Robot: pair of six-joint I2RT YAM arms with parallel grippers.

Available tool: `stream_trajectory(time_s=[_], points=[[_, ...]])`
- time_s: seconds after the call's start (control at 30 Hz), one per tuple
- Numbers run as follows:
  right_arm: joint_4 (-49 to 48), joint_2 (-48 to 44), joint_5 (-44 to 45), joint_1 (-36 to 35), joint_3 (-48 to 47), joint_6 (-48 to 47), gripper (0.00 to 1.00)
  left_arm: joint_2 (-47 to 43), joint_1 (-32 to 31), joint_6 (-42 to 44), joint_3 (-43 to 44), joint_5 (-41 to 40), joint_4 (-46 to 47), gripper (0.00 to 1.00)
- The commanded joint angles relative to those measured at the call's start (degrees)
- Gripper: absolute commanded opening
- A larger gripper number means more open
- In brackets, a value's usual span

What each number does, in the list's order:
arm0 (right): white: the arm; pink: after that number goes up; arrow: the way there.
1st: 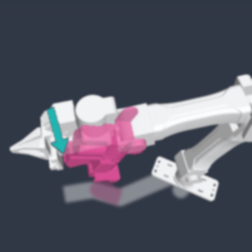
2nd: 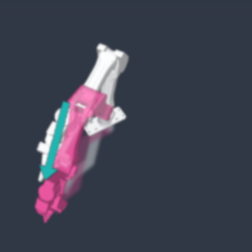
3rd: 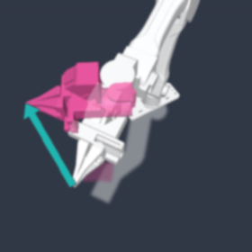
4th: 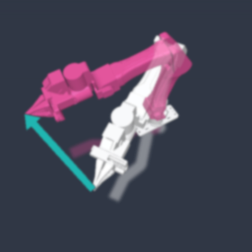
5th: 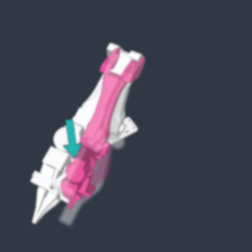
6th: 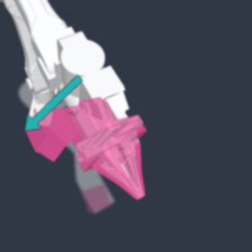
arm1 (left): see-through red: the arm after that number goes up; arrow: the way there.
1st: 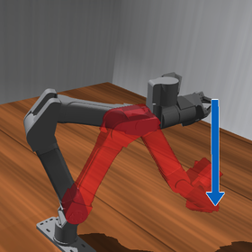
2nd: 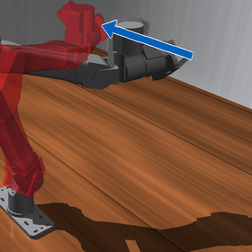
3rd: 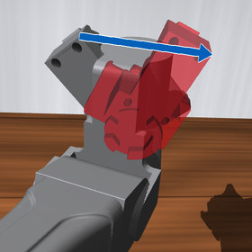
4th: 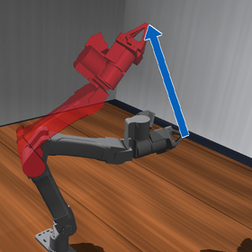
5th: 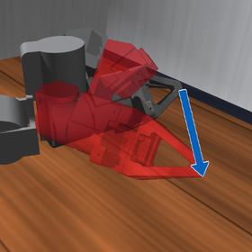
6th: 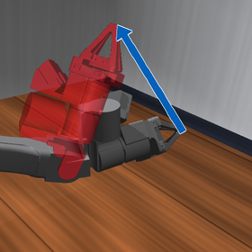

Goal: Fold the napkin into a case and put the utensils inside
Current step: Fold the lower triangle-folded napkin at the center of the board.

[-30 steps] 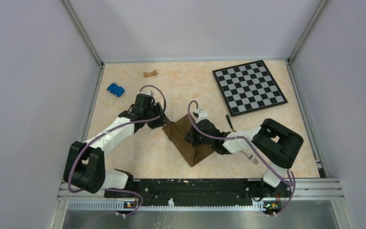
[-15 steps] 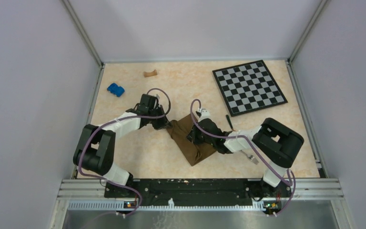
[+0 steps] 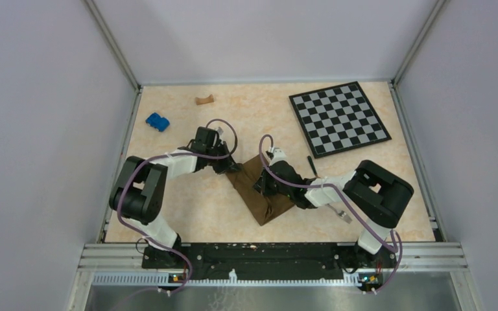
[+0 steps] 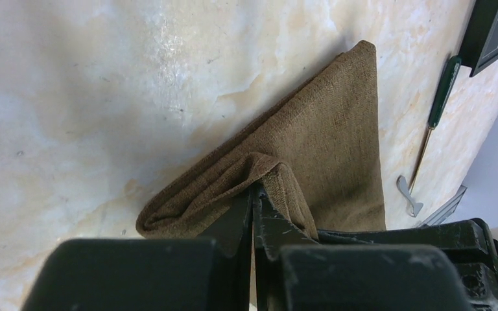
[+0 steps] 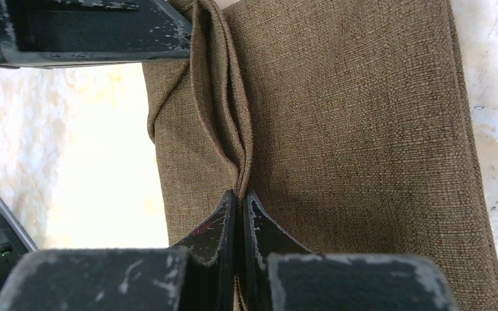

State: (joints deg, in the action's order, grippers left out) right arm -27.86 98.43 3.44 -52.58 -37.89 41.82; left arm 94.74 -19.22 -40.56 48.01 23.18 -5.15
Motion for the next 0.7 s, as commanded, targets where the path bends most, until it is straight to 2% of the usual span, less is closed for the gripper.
stream_trajectory(time_s=[0.0,0.13,0.27,0.33,0.4,0.53,0.67], points=[[-2.56,-0.30,-0.63,0.46,0.84,-0.73,0.00,2.76,-0.08,1.37,2.19,3.12,4.71,0.04],[-1.64,-1.42,-1.33,0.41,0.97,-2.35,0.00,4.51,-0.27,2.62,1.42,2.81,6.89,0.03],[4.87,-5.86,-1.56,0.46,-0.09,-7.31,0.26,6.11,-0.26,4.73,1.15,3.43,6.71,0.01],[8.84,-9.31,-1.23,0.69,-0.38,-11.04,0.42,6.92,-0.26,5.70,1.02,4.30,6.77,0.00],[12.42,-11.09,-4.66,1.96,-0.74,-12.88,0.50,7.73,-0.27,6.17,0.75,5.93,7.36,0.00],[13.69,-13.22,-13.91,3.10,0.50,-15.65,0.58,8.24,-0.28,6.57,0.25,6.09,7.47,0.00],[11.84,-13.59,-23.07,2.84,1.32,-16.26,0.56,8.51,-0.27,6.81,0.27,6.12,7.05,0.00]])
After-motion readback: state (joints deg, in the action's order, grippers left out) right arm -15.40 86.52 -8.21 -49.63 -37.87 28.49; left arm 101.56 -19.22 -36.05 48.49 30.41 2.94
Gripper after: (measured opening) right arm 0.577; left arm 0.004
